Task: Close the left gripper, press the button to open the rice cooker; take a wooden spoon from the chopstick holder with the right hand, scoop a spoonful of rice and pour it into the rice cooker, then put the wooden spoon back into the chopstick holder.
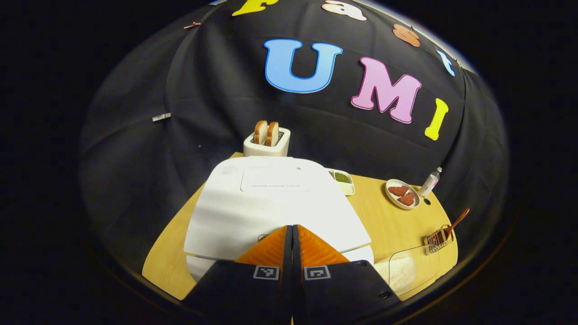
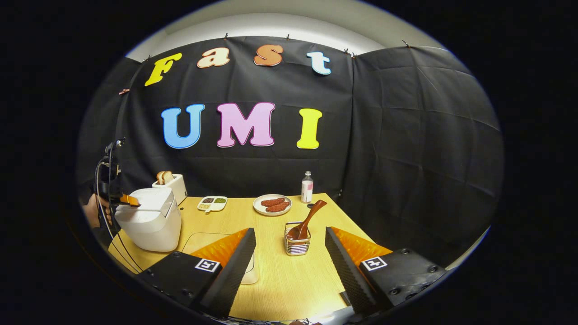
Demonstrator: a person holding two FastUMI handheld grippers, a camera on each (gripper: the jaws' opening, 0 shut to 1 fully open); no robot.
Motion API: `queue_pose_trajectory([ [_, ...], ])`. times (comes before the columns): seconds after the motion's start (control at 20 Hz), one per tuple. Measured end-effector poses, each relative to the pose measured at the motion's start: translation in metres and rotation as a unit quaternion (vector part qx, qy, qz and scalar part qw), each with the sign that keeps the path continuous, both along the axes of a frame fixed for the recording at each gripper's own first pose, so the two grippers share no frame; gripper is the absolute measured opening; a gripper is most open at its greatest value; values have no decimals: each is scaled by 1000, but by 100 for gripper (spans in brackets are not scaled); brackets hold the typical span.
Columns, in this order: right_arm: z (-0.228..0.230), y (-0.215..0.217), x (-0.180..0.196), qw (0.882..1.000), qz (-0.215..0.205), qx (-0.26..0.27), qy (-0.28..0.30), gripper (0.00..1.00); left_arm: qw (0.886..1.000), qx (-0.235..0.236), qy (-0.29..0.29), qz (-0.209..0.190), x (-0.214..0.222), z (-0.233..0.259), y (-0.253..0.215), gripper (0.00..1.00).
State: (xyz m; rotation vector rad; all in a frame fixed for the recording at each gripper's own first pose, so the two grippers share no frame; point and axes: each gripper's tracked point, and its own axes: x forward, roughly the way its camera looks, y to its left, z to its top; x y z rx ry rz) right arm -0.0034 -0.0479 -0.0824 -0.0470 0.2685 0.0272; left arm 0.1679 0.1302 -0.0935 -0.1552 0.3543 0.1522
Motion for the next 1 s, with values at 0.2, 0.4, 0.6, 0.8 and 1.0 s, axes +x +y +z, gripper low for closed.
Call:
queue_pose_trajectory([
  [0.2, 3, -7, 8, 1000, -13, 10, -2, 98, 994, 27, -107, 8, -11, 84, -7, 6],
  [0.4, 4, -3, 17, 1000, -8, 17, -6, 98, 989, 0, -146, -2, -36, 123, -30, 6],
  [0.6, 6, 0, 25, 1000, 2, 14, -12, 98, 985, -27, -170, 2, -84, 132, -59, 6],
  [0.8, 6, 3, 35, 1000, 12, 21, -13, 98, 982, -31, -185, -9, -127, 126, -102, 8],
  [1.0, 5, 5, 53, 999, 21, 41, -2, 98, 984, -3, -174, -32, -144, 116, -134, 13],
])
